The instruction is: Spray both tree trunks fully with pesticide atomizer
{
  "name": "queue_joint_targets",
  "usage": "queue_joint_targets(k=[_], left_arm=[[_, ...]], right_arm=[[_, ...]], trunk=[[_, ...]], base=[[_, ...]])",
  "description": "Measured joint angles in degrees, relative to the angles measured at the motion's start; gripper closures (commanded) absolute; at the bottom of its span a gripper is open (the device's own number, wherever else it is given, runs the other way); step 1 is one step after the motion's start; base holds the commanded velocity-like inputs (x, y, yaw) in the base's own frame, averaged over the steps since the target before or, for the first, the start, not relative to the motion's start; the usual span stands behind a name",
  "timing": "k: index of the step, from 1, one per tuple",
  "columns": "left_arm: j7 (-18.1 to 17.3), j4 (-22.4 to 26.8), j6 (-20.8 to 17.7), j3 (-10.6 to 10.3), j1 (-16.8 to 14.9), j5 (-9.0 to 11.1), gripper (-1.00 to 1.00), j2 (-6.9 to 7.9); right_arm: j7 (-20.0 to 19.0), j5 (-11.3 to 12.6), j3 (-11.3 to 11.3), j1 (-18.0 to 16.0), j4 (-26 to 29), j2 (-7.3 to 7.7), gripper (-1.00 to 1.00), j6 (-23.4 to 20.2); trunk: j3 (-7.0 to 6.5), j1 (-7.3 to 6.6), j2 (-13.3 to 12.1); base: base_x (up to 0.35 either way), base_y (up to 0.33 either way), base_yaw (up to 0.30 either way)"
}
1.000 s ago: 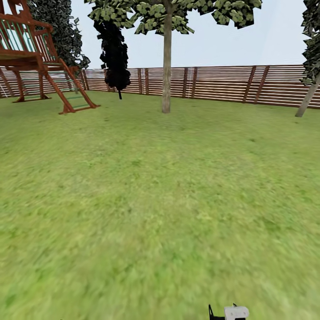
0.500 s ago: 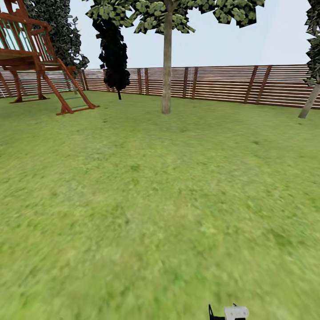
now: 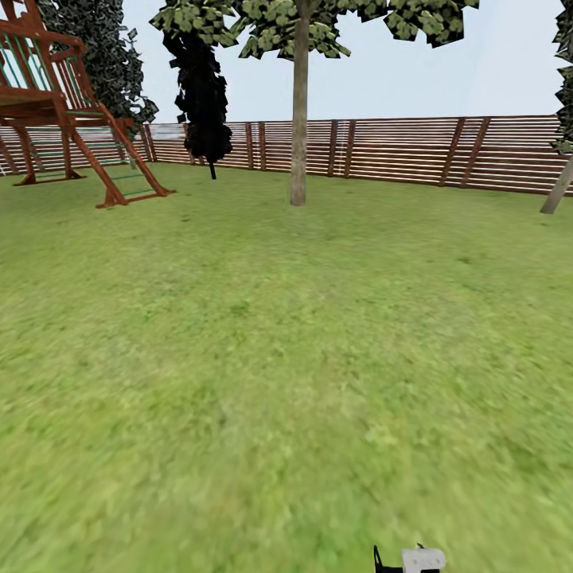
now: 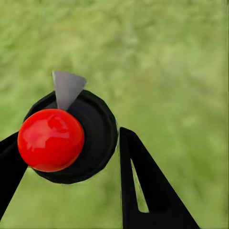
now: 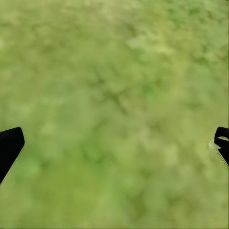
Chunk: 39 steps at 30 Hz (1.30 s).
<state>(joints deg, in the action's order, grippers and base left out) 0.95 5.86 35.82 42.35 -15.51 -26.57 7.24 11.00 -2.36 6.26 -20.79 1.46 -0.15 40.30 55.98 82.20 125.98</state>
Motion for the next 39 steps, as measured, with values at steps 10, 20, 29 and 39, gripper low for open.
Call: queue_joint_targets(k=[10, 20, 29, 39], left_arm=[[0.01, 0.00, 0.00, -0.01, 0.00, -0.01, 1.00, -0.03], [0.01, 0.00, -0.08, -0.01, 0.00, -0.01, 1.00, -0.03], [-0.01, 0.00, -0.05, -0.02, 0.01, -0.01, 1.00, -0.03], [0.01, 0.02, 0.00, 0.00, 0.08, -0.01, 1.00, 0.02]], right_arm=[[0.00, 0.00, 0.00, 0.00, 0.00, 0.01, -1.00, 0.00], [0.00, -0.01, 0.00, 0.00, 0.00, -0.01, -1.00, 0.00], [0.00, -0.02, 0.00, 0.00, 0.00, -0.02, -1.00, 0.00], [0.00, -0.01, 0.00, 0.00, 0.00, -0.01, -1.00, 0.00]], trunk=[[0.00, 0.00, 0.00], [0.00, 0.00, 0.00], [0.00, 0.00, 0.00], [0.00, 0.00, 0.00]], base=[[0.339, 0.000, 0.000], [0.339, 0.000, 0.000], [0.339, 0.000, 0.000], [0.339, 0.000, 0.000]])
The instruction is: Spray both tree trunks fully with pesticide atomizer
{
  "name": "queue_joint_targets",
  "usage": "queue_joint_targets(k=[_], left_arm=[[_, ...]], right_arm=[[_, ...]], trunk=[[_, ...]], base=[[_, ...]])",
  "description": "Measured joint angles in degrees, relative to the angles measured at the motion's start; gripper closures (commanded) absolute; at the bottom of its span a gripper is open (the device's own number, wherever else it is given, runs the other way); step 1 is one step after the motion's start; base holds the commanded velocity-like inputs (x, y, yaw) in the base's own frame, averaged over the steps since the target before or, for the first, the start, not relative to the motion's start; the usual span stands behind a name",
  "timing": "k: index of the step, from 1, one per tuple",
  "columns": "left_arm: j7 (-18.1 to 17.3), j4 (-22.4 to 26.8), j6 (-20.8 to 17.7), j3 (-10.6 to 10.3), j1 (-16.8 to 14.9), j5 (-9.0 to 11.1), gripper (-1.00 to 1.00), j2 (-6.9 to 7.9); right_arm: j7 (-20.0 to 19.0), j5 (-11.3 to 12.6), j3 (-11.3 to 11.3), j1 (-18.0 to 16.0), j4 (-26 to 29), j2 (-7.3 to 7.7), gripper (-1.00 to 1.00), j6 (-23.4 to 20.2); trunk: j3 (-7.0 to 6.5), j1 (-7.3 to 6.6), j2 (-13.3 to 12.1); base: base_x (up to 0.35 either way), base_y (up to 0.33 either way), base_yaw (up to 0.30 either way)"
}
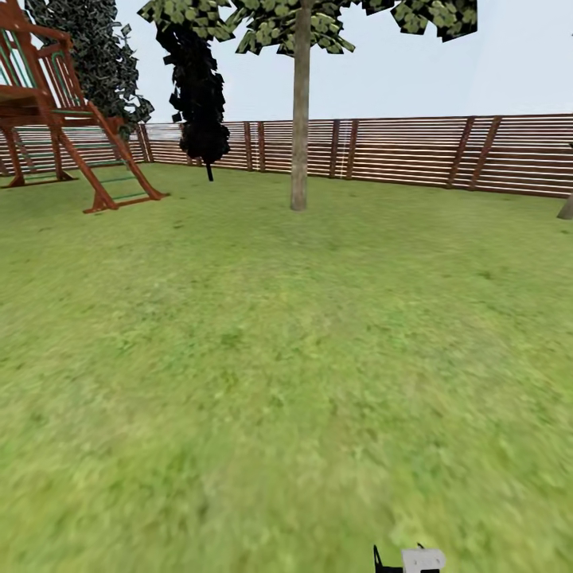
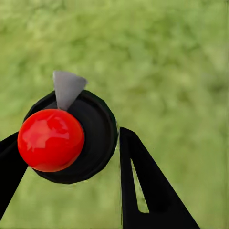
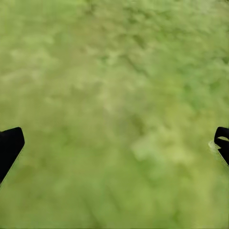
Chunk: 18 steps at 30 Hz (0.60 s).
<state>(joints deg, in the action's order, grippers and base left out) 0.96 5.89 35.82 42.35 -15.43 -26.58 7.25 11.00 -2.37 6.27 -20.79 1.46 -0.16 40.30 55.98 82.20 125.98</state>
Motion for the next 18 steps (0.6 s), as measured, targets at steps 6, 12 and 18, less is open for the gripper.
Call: queue_joint_targets(k=[6, 12, 18], left_arm=[[0.00, -0.02, 0.00, 0.00, 0.00, -0.01, 1.00, 0.00], [0.00, -0.03, 0.00, -0.01, 0.00, -0.01, 1.00, -0.03], [0.00, -0.02, -0.07, 0.01, 0.00, 0.01, 1.00, -0.03]], right_arm=[[0.00, 0.01, 0.00, 0.00, 0.00, 0.01, -1.00, 0.00], [0.00, 0.01, 0.00, 0.00, 0.00, 0.00, -1.00, 0.00], [0.00, 0.02, 0.00, 0.00, 0.00, 0.01, -1.00, 0.00]], trunk=[[0.00, 0.00, 0.00], [0.00, 0.00, 0.00], [0.00, 0.00, 0.00]], base=[[0.339, 0.000, 0.000], [0.339, 0.000, 0.000], [0.339, 0.000, 0.000]])
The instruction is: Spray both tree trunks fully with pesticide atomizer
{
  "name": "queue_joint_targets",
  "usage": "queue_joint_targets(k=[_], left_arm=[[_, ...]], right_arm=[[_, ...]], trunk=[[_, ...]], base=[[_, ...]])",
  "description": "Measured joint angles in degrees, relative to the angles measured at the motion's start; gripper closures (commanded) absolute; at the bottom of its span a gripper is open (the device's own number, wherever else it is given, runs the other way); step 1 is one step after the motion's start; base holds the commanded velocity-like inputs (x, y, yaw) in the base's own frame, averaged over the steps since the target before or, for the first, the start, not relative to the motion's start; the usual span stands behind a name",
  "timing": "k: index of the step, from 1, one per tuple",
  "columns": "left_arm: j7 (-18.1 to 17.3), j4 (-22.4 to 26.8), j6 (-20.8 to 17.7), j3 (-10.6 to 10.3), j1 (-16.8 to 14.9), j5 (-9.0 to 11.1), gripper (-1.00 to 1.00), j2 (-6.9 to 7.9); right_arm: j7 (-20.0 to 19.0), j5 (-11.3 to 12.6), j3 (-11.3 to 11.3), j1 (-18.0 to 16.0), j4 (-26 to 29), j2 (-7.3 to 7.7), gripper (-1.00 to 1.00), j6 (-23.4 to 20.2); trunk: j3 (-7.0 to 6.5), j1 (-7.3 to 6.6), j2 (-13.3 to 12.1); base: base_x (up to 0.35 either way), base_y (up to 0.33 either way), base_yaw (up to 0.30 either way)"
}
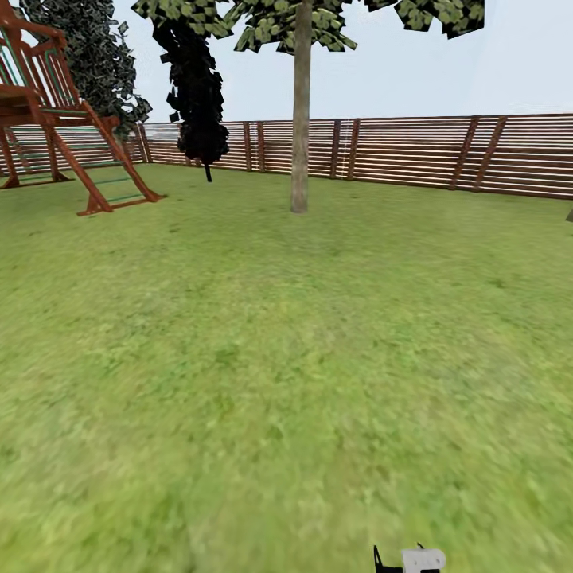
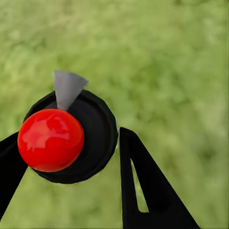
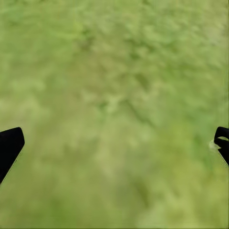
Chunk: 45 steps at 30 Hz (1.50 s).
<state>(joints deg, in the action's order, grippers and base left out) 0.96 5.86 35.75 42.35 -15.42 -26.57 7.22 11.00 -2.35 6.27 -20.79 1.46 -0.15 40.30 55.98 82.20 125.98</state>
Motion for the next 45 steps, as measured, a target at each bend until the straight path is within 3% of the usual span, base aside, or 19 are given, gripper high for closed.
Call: queue_joint_targets(k=[45], left_arm=[[0.00, 0.00, -0.01, -0.01, 0.00, -0.01, 1.00, 0.01]], right_arm=[[0.00, -0.02, 0.00, 0.00, 0.00, -0.01, -1.00, 0.00]], trunk=[[0.00, 0.00, 0.00]], base=[[0.339, 0.000, 0.000]])
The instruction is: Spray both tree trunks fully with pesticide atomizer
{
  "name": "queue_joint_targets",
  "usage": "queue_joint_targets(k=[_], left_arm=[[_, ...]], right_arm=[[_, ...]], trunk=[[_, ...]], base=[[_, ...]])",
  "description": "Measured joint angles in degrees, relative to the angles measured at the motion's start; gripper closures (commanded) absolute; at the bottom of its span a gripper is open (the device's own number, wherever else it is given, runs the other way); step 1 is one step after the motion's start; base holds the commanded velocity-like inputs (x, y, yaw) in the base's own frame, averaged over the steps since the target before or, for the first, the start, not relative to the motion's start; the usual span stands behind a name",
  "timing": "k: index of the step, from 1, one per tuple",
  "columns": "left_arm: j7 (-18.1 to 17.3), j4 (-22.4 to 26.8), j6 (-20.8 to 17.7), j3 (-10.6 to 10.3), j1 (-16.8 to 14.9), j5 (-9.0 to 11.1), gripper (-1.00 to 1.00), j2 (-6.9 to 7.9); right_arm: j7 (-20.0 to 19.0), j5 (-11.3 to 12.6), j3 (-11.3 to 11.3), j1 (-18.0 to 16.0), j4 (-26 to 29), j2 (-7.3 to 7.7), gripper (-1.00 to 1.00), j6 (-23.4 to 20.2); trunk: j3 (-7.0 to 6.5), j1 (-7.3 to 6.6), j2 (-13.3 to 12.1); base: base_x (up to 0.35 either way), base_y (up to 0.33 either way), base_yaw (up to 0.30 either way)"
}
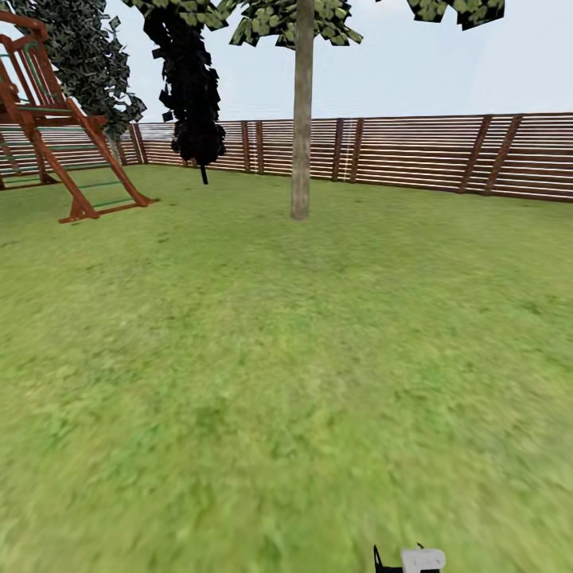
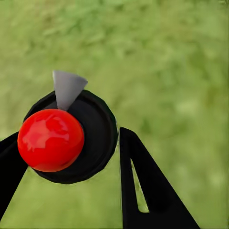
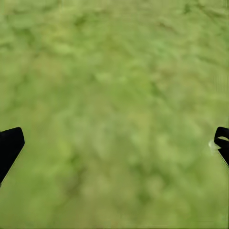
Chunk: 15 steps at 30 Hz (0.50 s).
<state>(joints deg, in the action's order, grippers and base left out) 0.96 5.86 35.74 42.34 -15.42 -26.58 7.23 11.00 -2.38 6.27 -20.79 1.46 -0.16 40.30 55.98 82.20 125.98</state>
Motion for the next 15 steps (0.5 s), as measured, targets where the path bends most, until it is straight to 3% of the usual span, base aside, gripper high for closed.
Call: queue_joint_targets(k=[15], left_arm=[[0.00, 0.01, 0.08, 0.01, 0.00, -0.01, 1.00, 0.05]], right_arm=[[0.00, 0.01, 0.00, 0.00, 0.00, 0.02, -1.00, 0.00]], trunk=[[0.00, 0.00, 0.00]], base=[[0.339, 0.000, 0.000]])
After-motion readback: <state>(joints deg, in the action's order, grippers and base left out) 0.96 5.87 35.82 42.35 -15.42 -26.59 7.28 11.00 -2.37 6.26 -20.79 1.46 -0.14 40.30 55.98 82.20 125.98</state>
